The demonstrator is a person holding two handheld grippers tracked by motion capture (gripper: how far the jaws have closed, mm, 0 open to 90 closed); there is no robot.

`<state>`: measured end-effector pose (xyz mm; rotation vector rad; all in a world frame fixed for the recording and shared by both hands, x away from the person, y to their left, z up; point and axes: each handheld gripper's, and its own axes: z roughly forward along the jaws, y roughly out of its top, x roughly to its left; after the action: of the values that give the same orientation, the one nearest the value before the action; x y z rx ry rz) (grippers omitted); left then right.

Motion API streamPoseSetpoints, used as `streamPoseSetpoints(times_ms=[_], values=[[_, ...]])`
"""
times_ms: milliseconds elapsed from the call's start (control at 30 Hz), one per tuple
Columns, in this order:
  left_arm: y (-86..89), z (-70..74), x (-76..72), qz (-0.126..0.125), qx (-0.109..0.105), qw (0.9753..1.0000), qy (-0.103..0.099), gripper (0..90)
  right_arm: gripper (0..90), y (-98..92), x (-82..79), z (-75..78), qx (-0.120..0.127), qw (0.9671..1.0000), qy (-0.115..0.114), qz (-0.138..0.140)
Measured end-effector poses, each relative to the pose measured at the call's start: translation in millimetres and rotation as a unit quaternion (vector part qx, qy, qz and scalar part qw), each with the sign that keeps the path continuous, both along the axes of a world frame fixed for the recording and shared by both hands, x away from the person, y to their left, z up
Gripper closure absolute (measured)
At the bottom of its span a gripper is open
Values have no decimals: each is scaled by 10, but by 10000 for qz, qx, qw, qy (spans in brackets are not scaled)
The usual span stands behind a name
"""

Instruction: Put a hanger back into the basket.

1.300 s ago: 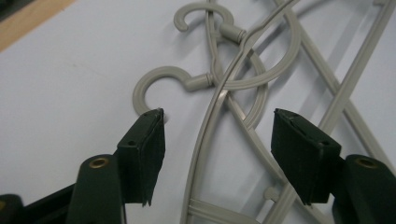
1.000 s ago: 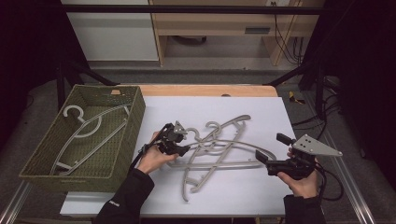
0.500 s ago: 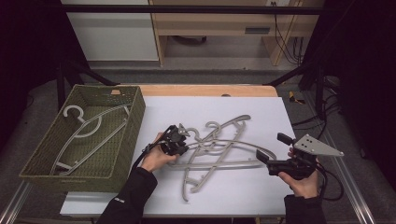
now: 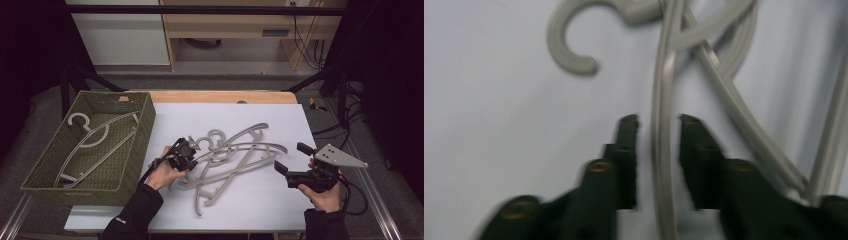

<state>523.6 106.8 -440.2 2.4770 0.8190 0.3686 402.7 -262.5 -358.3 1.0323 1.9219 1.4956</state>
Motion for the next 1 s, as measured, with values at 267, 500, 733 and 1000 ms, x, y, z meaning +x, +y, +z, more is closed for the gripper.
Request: streamPoseSetpoints(times_ms=[267,500,733,1000], values=[[-133,-81,166,-75,-28,10000,57,615,26,-4,-1,6,0,10000,-37,-1],[-209,-140,195,-103,109,9998,105,770,26,-19,-11,20,13,10000,-63,12],[-209,-120,182,-65,16,9997,244,816,27,-22,-10,18,10,10000,-61,8],[-140,16,90,93,-397,9991,142,820,27,-23,-11,15,43,10000,-38,2]])
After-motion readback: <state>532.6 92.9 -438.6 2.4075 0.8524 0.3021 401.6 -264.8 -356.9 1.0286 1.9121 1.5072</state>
